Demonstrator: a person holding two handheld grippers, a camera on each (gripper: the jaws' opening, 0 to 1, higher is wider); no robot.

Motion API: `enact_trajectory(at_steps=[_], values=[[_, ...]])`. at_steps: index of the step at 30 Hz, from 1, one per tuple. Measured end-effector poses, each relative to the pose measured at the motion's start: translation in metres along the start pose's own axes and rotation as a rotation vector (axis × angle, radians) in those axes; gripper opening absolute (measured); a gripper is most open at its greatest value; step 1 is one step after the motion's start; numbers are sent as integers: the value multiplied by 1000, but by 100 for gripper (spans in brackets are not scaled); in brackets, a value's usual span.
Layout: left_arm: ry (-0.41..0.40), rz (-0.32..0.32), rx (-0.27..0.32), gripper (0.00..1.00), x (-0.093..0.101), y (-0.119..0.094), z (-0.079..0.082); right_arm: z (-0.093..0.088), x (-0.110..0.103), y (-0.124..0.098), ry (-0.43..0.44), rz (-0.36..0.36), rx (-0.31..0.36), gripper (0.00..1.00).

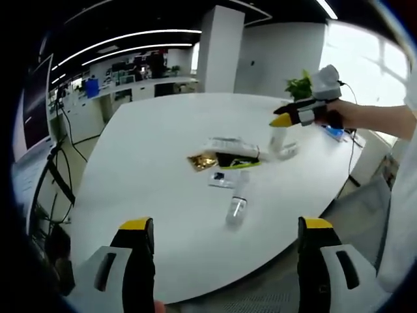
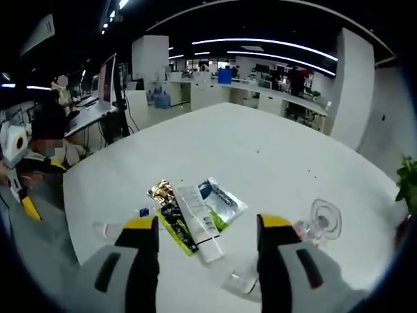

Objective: Arrange the skincare products in the storage area until every visible bottle or jar stands upright without overlapping.

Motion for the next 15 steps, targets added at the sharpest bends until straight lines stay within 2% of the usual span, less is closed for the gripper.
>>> enact_trajectory(at_steps=[15], values=[[-10,6,-4,89,0,0,0,5,5,13,-39,33,-19,61]])
Point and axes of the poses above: the point that each gripper's makers call its tool centre point, and the gripper's own axes: y roughly forward along the fingers, x roughly to its right, z roughly out of its top, the point moved 10 cm from there along -y, roughly backward along the fingers, and after that the axes turned 14 degrees about -y, right-handed, at the moved point
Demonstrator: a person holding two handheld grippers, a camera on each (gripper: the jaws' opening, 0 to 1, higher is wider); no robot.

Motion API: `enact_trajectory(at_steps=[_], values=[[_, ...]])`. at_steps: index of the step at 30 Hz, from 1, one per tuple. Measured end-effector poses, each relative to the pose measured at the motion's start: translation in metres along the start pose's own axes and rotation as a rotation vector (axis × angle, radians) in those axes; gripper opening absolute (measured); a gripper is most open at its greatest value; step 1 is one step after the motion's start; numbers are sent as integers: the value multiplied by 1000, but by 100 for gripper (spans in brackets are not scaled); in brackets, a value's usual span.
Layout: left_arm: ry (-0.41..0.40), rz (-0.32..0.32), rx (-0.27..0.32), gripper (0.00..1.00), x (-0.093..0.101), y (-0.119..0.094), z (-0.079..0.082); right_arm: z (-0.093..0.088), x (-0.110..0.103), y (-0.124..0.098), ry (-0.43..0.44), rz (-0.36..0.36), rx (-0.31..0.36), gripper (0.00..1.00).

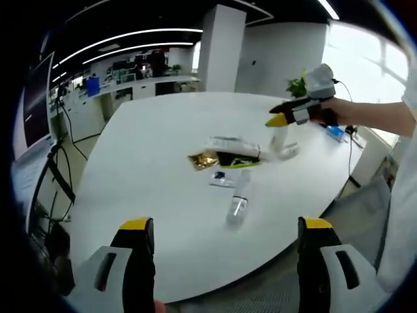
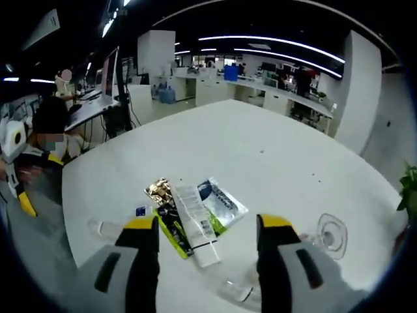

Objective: Arrange the skincare products in the storage area until every visible bottle or jar stands upright without overlapping.

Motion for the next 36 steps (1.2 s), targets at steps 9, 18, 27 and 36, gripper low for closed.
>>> enact_trajectory(at_steps=[9,18,27,36], values=[[-7,7,-2,89,-1,0,0,3,8,15,-43,33,-13,61],[-11,11,-9,89,-2,1,0,4,4,41,-124,128,-69,59],[-22,15,-9,89,-3,1,0,9,-5,73,-176,199,-122,56],[-33,18,-7,89,-5,1,1,6,-16,102,-216,261,-181,54]])
Point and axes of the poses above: the point that each gripper's makers call its tool centre point, and the gripper's own axes: y roughly forward along the fingers, x roughly to its right, z roughly out of its top, the point moved 10 cm from there along -y, roughly backward along the fingers, and after that the axes turned 14 degrees about -y, right-handed, at the moved point
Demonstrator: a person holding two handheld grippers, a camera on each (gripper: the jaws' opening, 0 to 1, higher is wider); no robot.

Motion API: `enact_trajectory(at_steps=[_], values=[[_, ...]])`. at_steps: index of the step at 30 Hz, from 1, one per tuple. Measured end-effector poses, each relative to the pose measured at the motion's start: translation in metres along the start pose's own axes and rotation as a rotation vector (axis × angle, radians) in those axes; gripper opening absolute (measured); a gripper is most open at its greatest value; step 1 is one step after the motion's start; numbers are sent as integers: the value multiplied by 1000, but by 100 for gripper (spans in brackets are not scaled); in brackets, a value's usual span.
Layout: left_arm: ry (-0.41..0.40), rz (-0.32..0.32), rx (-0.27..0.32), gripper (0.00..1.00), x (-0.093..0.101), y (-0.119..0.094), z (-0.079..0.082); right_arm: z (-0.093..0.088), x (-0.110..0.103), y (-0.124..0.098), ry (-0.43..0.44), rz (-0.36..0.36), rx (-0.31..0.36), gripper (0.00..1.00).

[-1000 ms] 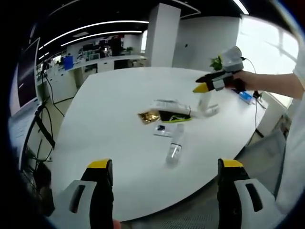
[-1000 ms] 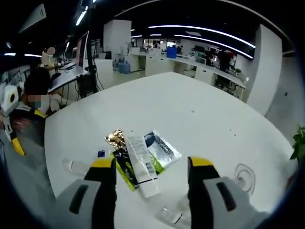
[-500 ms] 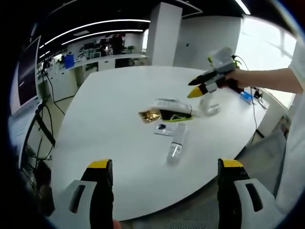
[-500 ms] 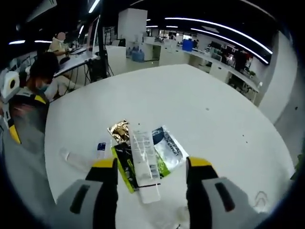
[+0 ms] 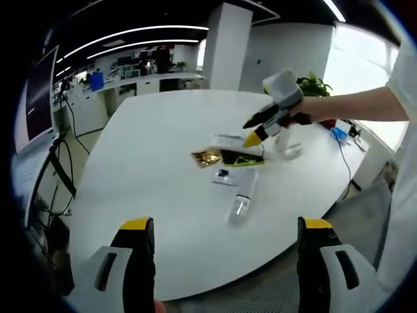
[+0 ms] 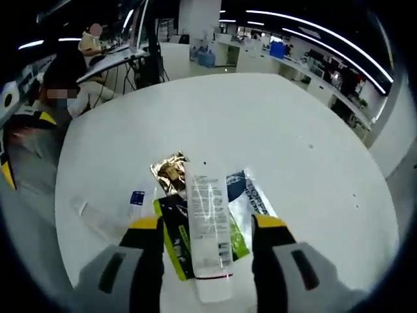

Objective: Arrange the skincare products in the storage area until every visible bottle or jar stands upright without overlapping.

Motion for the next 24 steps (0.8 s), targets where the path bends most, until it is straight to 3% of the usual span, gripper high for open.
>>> enact_trajectory(at_steps=[14,24], values=[[-4,-3,-2,89,0,0,0,8,4,22,-19,41,-51,50],[-4,-2,-7,88,0,0,-1,4,2,33,-2,57,-83,43]])
Point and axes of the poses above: the point that each gripper's makers call its tool centre point, and the gripper's own axes: y roughly forward along the fingers, x roughly to its right, z roughly out of its top, the point moved 10 cm from there along -y, roughly backward along the fingers, and after that the axes turned 14 degrees about -y, right-handed, at the moved point
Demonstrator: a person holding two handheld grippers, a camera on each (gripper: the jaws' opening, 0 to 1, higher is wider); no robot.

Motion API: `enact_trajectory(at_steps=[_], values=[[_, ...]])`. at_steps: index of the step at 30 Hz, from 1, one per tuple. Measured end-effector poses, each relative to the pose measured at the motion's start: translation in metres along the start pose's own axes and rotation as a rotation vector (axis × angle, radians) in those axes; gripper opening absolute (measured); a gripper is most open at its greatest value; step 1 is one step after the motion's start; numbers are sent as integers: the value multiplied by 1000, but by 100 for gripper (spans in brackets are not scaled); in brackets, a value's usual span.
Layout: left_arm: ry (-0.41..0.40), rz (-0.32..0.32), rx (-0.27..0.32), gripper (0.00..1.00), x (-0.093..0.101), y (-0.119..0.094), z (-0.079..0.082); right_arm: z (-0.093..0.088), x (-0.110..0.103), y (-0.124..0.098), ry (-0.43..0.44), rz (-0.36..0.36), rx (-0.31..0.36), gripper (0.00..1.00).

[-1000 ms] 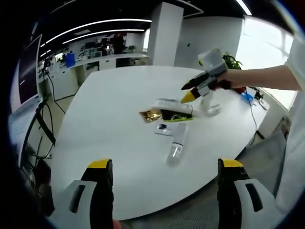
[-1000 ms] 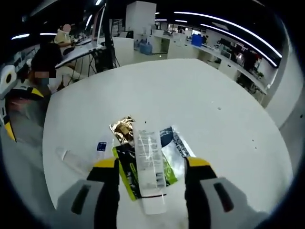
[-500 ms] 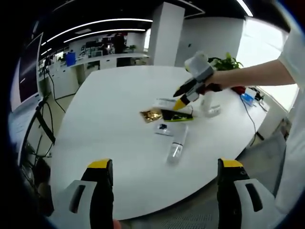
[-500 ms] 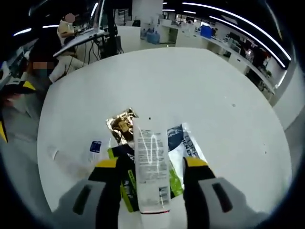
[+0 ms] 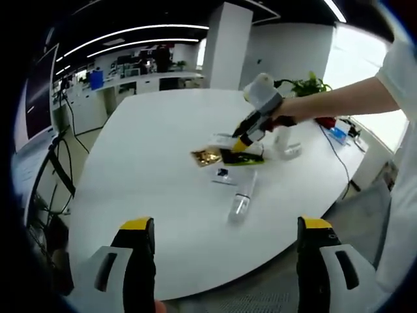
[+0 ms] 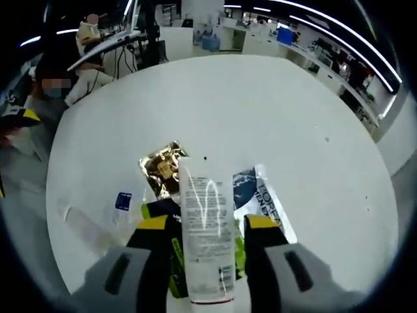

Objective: Arrange the skincare products in the storage area until every visible bottle or jar stands upright without overlapping.

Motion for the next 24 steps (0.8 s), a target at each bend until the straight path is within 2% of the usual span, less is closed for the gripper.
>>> enact_trajectory(at_steps=[7,13,24], values=[[-4,8,-2,88,0,0,0,-3,-1,8,-4,8,-23,40],[-1,5,-8,88,0,1,0,-3,1,11,1,-16,-10,35],[0,5,-5,88,0,1,0,-5,1,10,-4,-32,6,34]])
Point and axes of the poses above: the point that each gripper's makers call its tool centre point, and the gripper's own axes: y roughly forward along the fingers, x roughly to its right, z roughly out of its top, the point moved 10 cm from there along -y, roughly backward along the fingers, and after that the axes turned 14 degrees about -y, right-handed, at the moved point
